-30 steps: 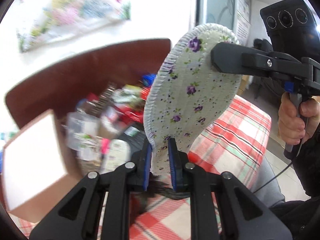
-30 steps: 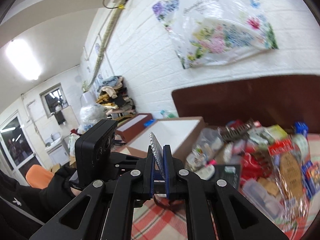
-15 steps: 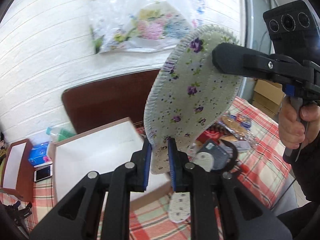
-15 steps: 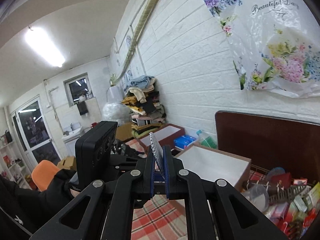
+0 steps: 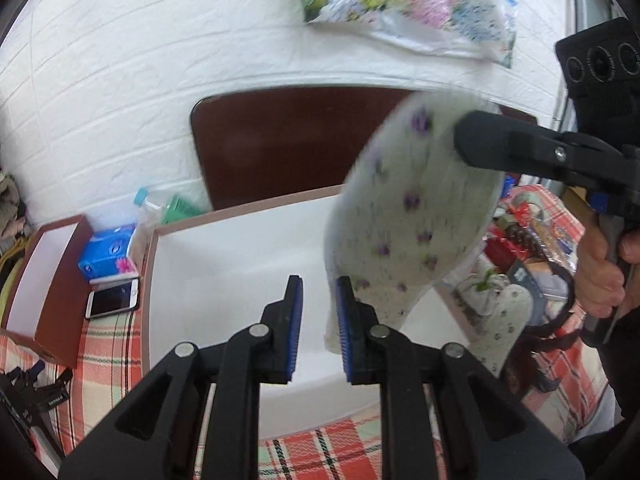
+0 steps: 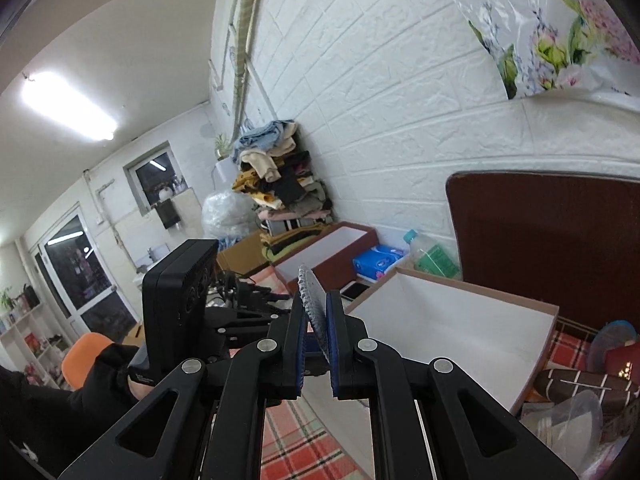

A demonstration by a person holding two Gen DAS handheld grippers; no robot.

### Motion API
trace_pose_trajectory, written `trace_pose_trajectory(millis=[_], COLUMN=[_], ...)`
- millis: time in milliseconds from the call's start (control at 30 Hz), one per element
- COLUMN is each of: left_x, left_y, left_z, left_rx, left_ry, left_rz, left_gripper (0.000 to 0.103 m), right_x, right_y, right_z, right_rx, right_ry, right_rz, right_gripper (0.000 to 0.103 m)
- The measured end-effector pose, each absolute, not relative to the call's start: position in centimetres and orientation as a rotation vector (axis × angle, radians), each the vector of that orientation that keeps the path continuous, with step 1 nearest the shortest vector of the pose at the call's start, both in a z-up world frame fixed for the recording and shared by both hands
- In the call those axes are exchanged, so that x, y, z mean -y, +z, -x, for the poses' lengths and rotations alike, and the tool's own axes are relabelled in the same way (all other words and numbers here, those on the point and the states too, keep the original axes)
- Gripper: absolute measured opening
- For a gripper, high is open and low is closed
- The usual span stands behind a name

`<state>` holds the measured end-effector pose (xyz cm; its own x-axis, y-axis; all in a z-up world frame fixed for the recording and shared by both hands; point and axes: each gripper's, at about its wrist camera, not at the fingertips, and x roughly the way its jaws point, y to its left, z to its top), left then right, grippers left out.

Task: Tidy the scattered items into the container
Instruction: 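Carry the insole over the white box and open both tools, then move the left tool to the second floral insole on the pile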

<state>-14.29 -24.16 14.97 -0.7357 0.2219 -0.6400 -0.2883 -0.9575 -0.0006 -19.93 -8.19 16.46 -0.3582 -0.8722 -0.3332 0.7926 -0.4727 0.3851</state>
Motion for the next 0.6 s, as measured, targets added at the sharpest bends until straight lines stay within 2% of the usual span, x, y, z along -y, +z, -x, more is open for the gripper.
trace_pose_trajectory(millis=[33,67,100,467,500,567,600], left_x=[24.3,24.3,24.3,22.4,22.1,21.2,20.7], left_y=[14.5,14.3,14.1,13.6,13.5,13.3,13.0], left_z=[14.6,14.8,14.9,12.7,12.2,11.1,10.4], left_rx=[-0.143,-0.147,-0.152,-0.138,-0.132,-0.124,-0.121], left_ry=[2.714,2.732,2.755,2.751,2.744,2.716,2.701], left_rz=[1.000,1.012,1.009,1.002,0.999,0.999,0.996], left_gripper=[0.048,0.073,0.079,0.083,0.085,0.101,0.103], right_x=[8.2,8.1,7.7,2.5,1.8,0.1,-0.9], right_y=[16.1,15.8,15.7,16.0,16.0,15.6,15.3], right_z=[20.2,20.4,20.3,17.4,16.9,16.0,15.4], right_rx=[0.180,0.180,0.188,0.241,0.247,0.268,0.283], right_ry=[-2.005,-2.030,-2.041,-2.126,-2.137,-2.162,-2.176], right_rz=[-0.623,-0.625,-0.603,-0.612,-0.620,-0.640,-0.655], right_gripper=[0.054,0.096,0.103,0.103,0.103,0.103,0.103])
